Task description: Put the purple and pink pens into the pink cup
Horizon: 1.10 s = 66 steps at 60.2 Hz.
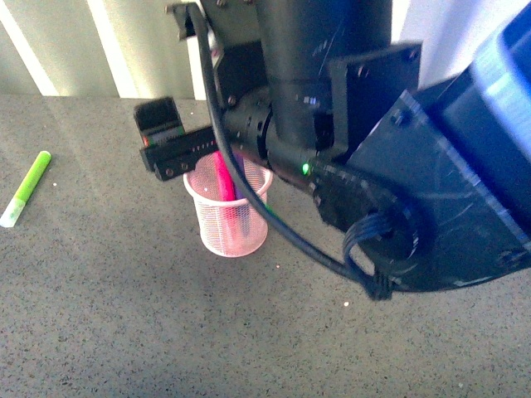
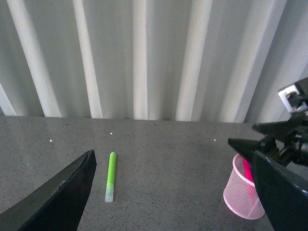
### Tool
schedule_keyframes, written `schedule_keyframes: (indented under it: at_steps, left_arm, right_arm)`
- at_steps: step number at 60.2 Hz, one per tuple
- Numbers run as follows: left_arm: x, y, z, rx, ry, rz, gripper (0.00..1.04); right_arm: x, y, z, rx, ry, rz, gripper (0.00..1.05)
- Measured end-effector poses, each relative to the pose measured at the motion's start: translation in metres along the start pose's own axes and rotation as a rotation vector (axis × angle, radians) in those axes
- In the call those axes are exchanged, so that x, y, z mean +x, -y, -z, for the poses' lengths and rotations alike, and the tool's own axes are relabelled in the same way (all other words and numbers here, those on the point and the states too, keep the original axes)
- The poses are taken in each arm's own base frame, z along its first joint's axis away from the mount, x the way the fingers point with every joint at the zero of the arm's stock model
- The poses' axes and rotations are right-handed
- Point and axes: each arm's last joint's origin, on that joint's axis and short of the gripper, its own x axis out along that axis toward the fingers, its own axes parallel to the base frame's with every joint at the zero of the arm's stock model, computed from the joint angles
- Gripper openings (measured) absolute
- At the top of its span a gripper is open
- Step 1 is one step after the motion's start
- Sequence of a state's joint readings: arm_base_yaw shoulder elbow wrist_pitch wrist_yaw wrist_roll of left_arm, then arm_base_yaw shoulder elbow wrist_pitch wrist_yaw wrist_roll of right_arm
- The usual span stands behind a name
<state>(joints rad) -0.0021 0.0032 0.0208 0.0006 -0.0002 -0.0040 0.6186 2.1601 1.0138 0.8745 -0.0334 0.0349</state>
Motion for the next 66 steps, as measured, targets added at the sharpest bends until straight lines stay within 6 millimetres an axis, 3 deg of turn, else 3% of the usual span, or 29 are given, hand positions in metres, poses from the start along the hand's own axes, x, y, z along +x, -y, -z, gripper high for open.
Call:
schedule_keyframes:
  at_steps: [10,16,23,31,37,44,52,63,66]
  left_arm:
    - [0.000,0.000,0.000,0.000,0.000,0.000,0.98]
    - [0.000,0.000,0.000,0.000,0.000,0.000,0.98]
    - [0.000,0.000,0.000,0.000,0.000,-0.001,0.98]
    - [0.000,0.000,0.000,0.000,0.001,0.001,0.98]
    - [0.000,0.000,0.000,0.000,0.001,0.000,0.98]
    - [0.000,0.000,0.000,0.000,0.001,-0.003,0.98]
    - [0.000,0.000,0.000,0.000,0.002,0.000,0.98]
    - [0.000,0.000,0.000,0.000,0.002,-0.001,0.98]
    - [0.000,0.000,0.000,0.000,0.002,-0.001,0.98]
  right_arm:
    - [-0.031,0.016,-0.045,0.049,0.008,0.154,0.98]
    - [-0.068,0.033,-0.067,0.110,-0.029,0.298,0.98]
    - [-0.123,0.046,-0.064,0.142,-0.103,0.407,0.98]
    - [-0.128,0.046,-0.066,0.133,-0.069,0.426,0.96]
    - [-0.141,0.051,-0.053,0.078,0.125,0.584,0.81]
    - [-0.178,0.062,-0.042,0.059,0.261,0.616,0.60]
    - [-0.212,0.071,-0.031,0.052,0.274,0.642,0.37]
    - [-0.241,0.073,-0.015,0.047,0.261,0.622,0.05]
    - [-0.246,0.073,-0.013,0.045,0.263,0.623,0.04]
